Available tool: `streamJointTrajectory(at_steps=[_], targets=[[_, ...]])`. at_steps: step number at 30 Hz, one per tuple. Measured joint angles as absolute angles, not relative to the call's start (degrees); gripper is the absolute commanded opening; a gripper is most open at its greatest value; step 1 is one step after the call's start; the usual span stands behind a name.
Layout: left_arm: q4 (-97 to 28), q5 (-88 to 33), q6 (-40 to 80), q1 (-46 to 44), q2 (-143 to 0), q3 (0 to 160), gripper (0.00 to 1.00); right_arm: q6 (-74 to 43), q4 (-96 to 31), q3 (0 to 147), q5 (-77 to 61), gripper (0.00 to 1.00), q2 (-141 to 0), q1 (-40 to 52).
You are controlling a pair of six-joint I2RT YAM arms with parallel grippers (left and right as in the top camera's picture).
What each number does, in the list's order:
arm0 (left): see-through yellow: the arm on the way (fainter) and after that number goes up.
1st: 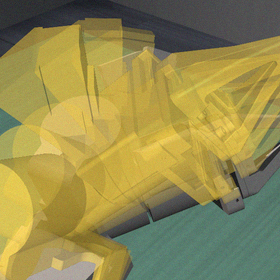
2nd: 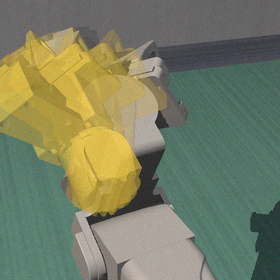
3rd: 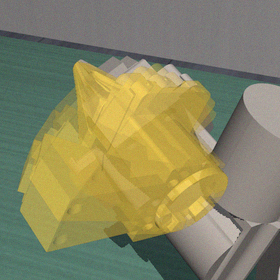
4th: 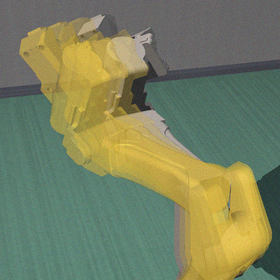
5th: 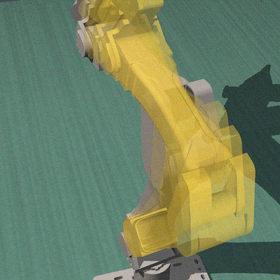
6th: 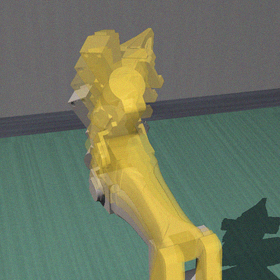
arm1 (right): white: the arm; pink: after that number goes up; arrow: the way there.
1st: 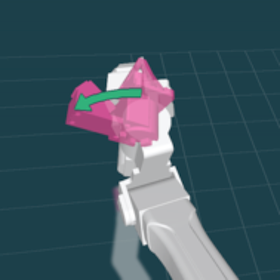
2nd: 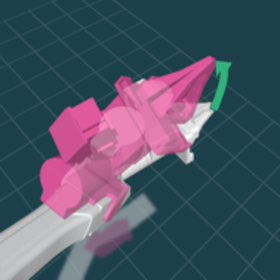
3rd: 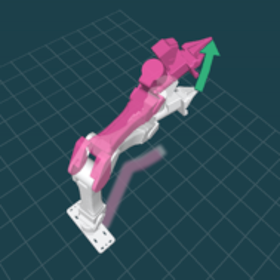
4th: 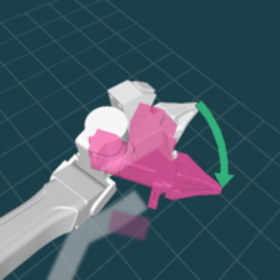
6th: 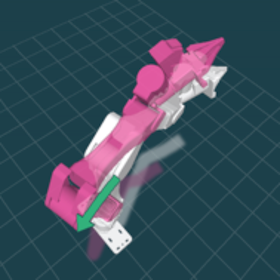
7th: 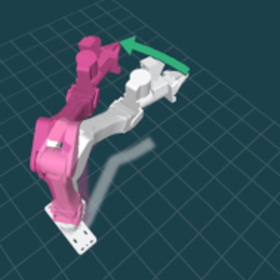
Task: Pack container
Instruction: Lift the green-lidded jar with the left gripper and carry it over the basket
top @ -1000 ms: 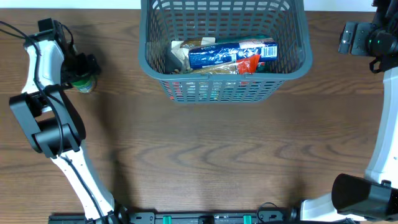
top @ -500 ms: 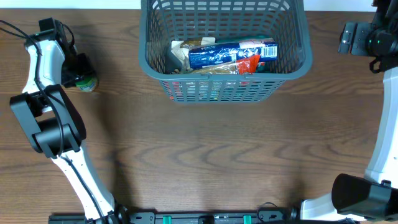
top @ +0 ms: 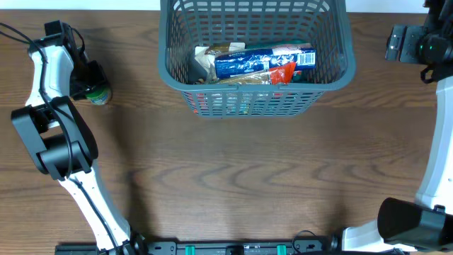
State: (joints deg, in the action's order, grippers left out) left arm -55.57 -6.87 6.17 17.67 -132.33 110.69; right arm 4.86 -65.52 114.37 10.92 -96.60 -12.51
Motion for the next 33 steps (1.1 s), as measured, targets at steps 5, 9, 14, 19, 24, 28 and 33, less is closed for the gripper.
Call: streamJointTrajectory(at_steps=[5,9,14,19,24,28,33], targets=[[-54.68,-6.87,6.17,17.67,-129.75,110.13,0.06,4.86,-65.52,114.37,10.92,0.99,-96.6,-12.51],[-53.25,-6.87,6.17,17.67,-124.51,110.06,0.06,4.86,-65.52,114.37,10.92,0.99,-96.6,-12.51],[-52.05,-6.92,6.17,17.65,-115.83,110.06,0.06,4.86,-65.52,114.37,10.92,0.99,-96.6,-12.51],[-50.83,-9.23,6.13,17.67,-109.69,110.06,0.05,4.86,-65.52,114.37,10.92,0.99,-96.6,-12.51],[-47.83,-17.43,5.74,17.52,-104.44,110.06,0.06,4.86,-65.52,114.37,10.92,0.99,-96.6,-12.51],[-44.75,-24.34,5.63,16.14,-100.2,110.06,0.06,4.86,-65.52,114.37,10.92,0.99,-96.6,-12.51],[-40.29,-30.5,5.5,10.98,-95.46,110.06,0.06,4.86,-65.52,114.37,10.92,0.99,-96.6,-12.51]])
